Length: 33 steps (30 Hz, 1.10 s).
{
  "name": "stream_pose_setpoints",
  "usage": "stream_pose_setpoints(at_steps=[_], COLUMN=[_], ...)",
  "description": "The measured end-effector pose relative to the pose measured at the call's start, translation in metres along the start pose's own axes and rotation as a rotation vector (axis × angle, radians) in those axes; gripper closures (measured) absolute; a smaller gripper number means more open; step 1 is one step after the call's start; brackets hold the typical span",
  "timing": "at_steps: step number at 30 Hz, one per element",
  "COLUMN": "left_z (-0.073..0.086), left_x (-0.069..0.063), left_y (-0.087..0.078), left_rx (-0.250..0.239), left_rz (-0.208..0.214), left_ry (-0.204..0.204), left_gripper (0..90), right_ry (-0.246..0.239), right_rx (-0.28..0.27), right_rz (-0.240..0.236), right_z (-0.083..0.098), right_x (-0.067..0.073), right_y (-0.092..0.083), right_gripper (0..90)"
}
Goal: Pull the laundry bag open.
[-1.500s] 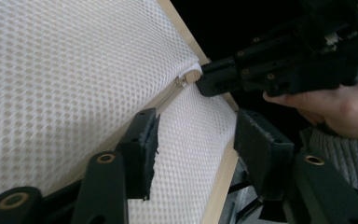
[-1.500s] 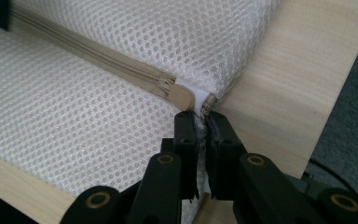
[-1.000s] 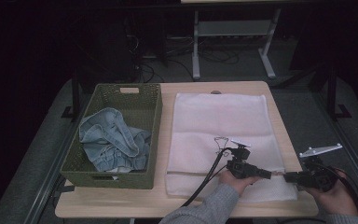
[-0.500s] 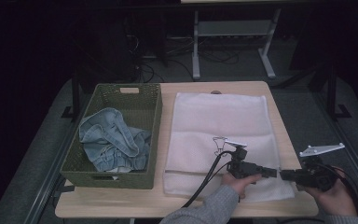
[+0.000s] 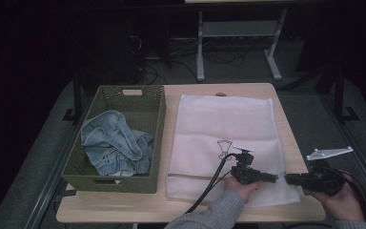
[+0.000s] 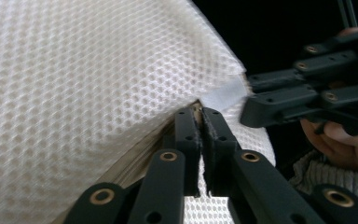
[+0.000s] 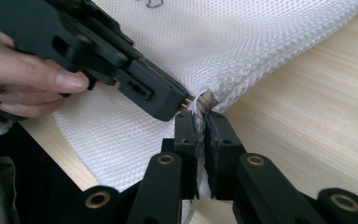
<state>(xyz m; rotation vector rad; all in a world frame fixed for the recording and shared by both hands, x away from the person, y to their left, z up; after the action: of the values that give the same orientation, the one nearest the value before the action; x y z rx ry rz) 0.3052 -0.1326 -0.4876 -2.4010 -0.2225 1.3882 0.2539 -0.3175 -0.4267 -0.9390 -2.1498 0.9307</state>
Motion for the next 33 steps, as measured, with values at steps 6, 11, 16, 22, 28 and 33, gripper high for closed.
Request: stream_pose_setpoints(at_steps=[6,11,16,22,28,33], left_z=[-0.001,0.0,0.001,0.004,0.006,0.008], left_x=[-0.004,-0.005,-0.003,-0.002,0.002,0.001], left_y=[-0.003,-0.005,-0.008,-0.009,-0.01,-0.009], left_rx=[-0.028,-0.026,-0.011,-0.003,-0.001,-0.004], left_rz=[-0.003,-0.001,-0.007,-0.022,-0.041,-0.071], left_ry=[0.034,0.039,0.05,0.053,0.05,0.069], left_gripper=[86.4,86.4,86.5,86.5,86.5,86.7], right_ry=[0.07,0.165,0.2,0.235,0.218,0.173], right_rx=[-0.02,-0.038,-0.061,-0.031,-0.041,-0.015], right_rz=[-0.059,-0.175,-0.223,-0.24,-0.211,-0.177], right_z=[0.006,0.012,0.014,0.015,0.011,0.008], right_x=[-0.012,-0.023,-0.027,-0.029,-0.025,-0.02], right_y=[0.002,0.014,0.019,0.034,0.031,0.029], right_gripper=[68.7,55.4,59.2,64.9,80.5,83.9])
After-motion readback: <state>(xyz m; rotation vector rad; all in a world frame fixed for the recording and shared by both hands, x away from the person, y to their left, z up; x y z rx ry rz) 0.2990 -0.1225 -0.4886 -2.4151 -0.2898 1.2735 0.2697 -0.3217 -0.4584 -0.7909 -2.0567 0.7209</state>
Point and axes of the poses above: each handheld gripper's, and its own axes: y roughly forward along the jaws, z roughly out of its underside, x roughly to its left, the point moved 3 cm from there along y, roughly forward along the jaws, and after that the axes turned 2 degrees about -y, right-handed, at the moved point
